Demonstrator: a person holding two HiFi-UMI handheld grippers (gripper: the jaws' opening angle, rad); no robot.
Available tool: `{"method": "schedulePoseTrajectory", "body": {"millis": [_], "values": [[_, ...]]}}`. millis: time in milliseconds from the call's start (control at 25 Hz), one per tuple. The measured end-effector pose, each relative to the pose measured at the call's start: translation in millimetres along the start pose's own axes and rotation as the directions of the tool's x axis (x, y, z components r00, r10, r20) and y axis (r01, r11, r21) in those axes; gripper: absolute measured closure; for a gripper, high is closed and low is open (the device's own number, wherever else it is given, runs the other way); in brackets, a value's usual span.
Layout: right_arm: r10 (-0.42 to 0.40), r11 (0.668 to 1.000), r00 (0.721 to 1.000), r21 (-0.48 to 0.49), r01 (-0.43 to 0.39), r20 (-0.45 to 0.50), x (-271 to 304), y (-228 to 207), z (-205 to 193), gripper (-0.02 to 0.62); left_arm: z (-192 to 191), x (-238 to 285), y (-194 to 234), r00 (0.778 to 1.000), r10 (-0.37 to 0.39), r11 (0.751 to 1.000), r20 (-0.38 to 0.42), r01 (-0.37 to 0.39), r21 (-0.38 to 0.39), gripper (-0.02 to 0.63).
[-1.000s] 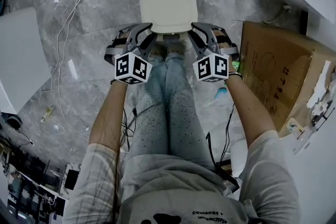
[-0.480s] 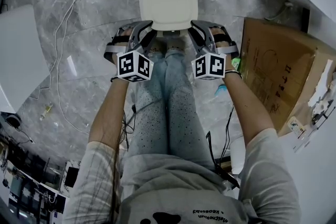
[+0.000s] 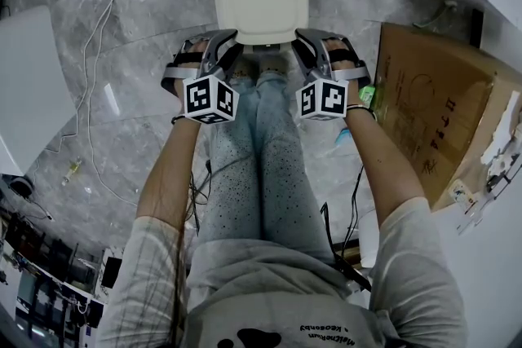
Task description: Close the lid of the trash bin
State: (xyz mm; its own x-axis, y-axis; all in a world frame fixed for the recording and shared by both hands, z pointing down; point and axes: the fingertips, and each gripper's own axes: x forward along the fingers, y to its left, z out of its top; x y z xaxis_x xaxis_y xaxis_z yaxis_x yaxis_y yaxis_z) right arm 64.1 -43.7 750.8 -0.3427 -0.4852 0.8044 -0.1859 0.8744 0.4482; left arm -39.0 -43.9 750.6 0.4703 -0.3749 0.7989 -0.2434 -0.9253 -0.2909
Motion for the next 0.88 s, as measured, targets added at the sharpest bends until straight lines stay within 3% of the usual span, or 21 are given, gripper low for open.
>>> {"method": "schedulePoseTrajectory", "body": {"millis": [240,880], "values": [[-0.003,0.999,1.0,-0.055,0.002,-0.016,6.5,5.6,-3.2,0.457,-4.4,6.9,-4.4,1.0,-0.004,1.0,-0.021,0.004,0.008,0.448],[0.054,0.995,0.996,-0.077,-0.059,-0.066,24.2,21.4,-12.3,0.46,-16.4,25.4,-15.1,0.997,-0.036,0.999,-0.071,0.035,-0.019,0.448]]}}
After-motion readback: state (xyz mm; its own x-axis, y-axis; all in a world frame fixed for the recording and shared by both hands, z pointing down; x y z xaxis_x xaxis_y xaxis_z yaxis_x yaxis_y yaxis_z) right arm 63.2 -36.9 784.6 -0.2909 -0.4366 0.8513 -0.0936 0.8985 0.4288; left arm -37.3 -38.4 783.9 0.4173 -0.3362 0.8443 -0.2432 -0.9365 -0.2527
